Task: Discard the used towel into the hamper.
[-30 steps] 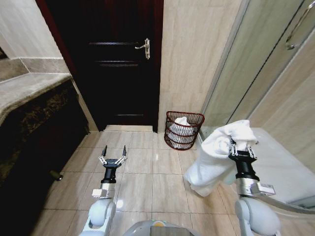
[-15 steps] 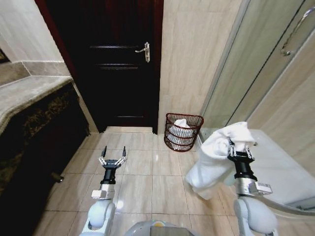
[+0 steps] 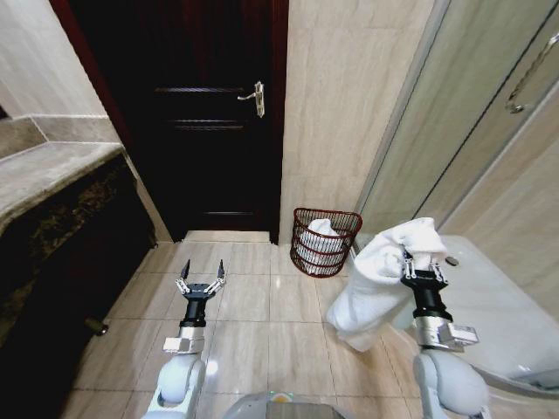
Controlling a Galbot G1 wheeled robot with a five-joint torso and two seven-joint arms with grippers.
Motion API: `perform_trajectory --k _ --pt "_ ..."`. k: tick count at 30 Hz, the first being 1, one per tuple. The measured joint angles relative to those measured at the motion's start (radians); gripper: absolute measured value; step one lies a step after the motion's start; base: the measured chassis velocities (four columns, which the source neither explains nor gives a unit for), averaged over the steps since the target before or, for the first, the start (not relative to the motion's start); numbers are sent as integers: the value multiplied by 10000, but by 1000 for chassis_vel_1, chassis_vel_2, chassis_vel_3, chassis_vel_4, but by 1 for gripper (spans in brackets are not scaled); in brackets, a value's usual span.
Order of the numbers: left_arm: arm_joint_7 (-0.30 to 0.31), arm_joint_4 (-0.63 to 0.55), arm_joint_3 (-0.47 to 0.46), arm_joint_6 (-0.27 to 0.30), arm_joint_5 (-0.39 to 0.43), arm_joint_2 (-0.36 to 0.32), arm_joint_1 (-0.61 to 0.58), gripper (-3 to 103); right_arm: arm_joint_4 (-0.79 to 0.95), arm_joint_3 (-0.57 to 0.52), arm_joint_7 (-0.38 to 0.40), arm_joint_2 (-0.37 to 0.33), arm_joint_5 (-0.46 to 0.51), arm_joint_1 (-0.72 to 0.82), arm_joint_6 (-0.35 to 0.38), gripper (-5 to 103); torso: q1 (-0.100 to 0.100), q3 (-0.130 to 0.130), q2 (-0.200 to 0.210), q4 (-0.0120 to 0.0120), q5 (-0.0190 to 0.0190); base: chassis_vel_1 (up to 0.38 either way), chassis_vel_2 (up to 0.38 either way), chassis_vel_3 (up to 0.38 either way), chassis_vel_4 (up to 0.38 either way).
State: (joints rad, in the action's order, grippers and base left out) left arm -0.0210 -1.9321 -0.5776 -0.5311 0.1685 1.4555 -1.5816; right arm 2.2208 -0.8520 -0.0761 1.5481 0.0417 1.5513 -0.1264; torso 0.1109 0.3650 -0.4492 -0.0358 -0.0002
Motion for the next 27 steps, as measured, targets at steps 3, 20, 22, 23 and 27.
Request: perform_trajectory --k 3,20,22,23,27 --pt "0 0 -9 0 2 -2 -10 100 -6 71 -13 22 -68 -57 -1 27 66 127 -195 -1 -2 -57 85 52 -69" --pt "1 22 -45 17 19 -3 45 100 -55 209 -57 43 -191 -191 33 27 311 521 -837 -1 2 -77 69 76 -70" --pt "2 38 -54 19 30 -9 42 100 -53 262 -57 46 -229 -206 52 27 359 590 -952 0 0 -96 76 92 -98" --pt "2 38 -54 19 30 -9 42 100 -53 262 -57 46 -229 -206 52 27 359 590 -952 0 0 -104 82 92 -91" --pt "4 122 -63 19 40 -17 60 100 -112 370 -54 50 -314 -268 57 27 427 699 -1123 -2 1 -85 100 90 -89"
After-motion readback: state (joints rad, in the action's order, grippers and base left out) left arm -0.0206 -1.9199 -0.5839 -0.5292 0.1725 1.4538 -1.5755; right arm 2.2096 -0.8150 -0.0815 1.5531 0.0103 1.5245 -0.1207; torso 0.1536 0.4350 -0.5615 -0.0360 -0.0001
